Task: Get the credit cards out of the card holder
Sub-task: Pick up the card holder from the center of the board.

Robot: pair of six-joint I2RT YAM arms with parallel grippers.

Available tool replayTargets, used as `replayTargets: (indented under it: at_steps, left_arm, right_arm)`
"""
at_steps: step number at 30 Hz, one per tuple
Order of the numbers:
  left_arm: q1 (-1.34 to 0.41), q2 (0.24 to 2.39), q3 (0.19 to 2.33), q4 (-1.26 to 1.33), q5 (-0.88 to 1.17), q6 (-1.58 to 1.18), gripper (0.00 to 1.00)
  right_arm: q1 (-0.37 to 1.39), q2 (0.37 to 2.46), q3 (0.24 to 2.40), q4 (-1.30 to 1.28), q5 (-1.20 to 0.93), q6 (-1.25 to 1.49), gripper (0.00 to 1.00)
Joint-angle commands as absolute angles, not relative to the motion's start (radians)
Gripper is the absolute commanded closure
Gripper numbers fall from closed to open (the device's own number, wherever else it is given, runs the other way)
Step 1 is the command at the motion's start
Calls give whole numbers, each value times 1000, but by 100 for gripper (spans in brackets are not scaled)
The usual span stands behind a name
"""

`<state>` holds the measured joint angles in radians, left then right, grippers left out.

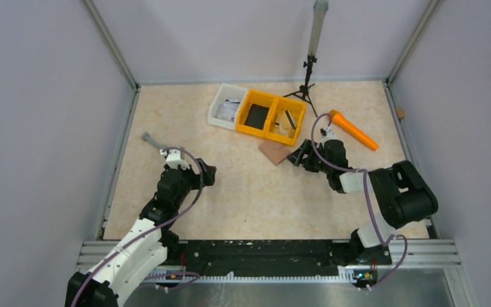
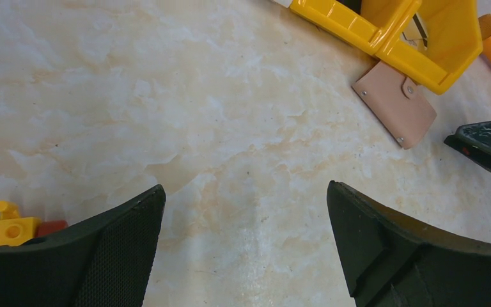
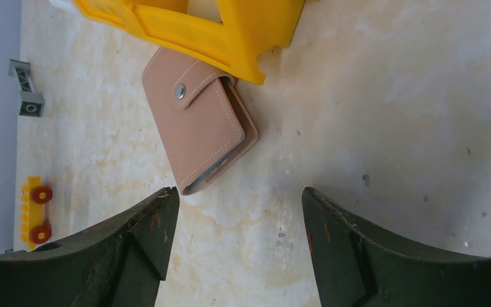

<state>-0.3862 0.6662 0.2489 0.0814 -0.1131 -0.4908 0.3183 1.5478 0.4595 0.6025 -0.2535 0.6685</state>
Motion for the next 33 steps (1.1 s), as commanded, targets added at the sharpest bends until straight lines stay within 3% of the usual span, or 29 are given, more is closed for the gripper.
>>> replayTargets:
  at_steps: [1, 5, 9, 17, 20, 26, 33]
  left_arm:
    - [-387, 642, 244, 120, -98, -481, 1]
    - [-387, 649, 246, 123, -94, -481, 1]
    - [-388, 651, 245, 126, -90, -480, 1]
    - [-387, 656, 241, 141, -73, -477, 1]
    - [-387, 664, 238, 158, -41, -473, 1]
    - [-387, 771, 228, 283, 264, -555, 1]
    - [-397, 873, 217, 453, 425, -783, 1]
  right_arm:
    - [336, 1632, 535, 691, -258, 696, 28]
    - [337, 1696, 587, 697, -265, 689, 29]
    - [337, 1751, 628, 697, -277, 686, 37]
    - [336, 1790, 631, 734, -302, 699, 76]
    - [337, 1767, 622, 741, -324, 708, 100]
    - [347, 1617, 530, 754, -371, 728, 100]
    - [375, 1372, 451, 664, -402, 709, 100]
